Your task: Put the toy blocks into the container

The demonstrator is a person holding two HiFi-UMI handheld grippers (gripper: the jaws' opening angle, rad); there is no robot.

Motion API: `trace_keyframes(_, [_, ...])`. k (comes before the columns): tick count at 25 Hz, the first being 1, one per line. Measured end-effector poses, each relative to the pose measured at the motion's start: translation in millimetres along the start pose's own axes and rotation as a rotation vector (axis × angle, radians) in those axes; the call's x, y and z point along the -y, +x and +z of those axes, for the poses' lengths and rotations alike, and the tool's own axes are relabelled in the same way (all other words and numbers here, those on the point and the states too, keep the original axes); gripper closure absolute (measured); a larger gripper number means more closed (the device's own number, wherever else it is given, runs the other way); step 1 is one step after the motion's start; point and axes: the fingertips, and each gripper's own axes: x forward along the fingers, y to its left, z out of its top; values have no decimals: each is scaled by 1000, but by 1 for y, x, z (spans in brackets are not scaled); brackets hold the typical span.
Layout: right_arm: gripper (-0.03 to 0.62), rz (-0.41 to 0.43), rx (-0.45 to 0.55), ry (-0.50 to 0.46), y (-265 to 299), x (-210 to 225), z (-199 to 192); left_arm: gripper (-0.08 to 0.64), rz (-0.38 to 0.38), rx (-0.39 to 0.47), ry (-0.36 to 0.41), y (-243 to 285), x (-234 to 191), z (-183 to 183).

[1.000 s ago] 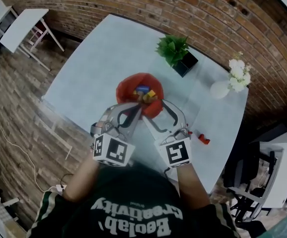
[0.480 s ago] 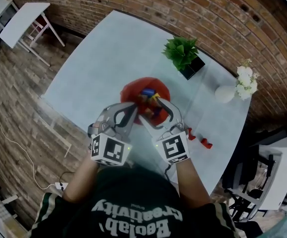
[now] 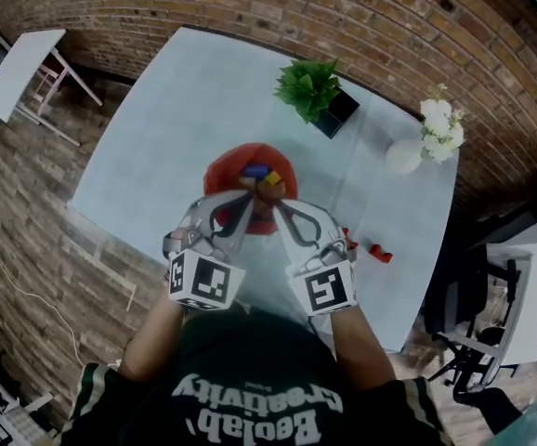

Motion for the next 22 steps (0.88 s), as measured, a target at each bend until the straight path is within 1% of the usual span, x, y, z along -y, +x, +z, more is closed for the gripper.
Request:
trace_keyframes(6, [585, -118, -14, 25, -53, 24, -11, 557, -94, 60, 52, 22, 39, 38])
trace_keyframes(13, [585, -270, -63, 45, -134, 52, -33, 557, -223, 140, 109, 50, 108, 86])
trace_keyframes(16, [586, -329, -68, 55, -165, 62, -40, 557, -269, 168, 126, 58, 136, 104])
trace_keyframes(19, [584, -372, -73, 83, -192, 68, -50, 557, -309, 187, 142, 64, 161, 116])
trace_keyframes(22, [584, -390, -92, 98, -209, 70, -58, 557, -336, 192, 151, 68, 180, 123])
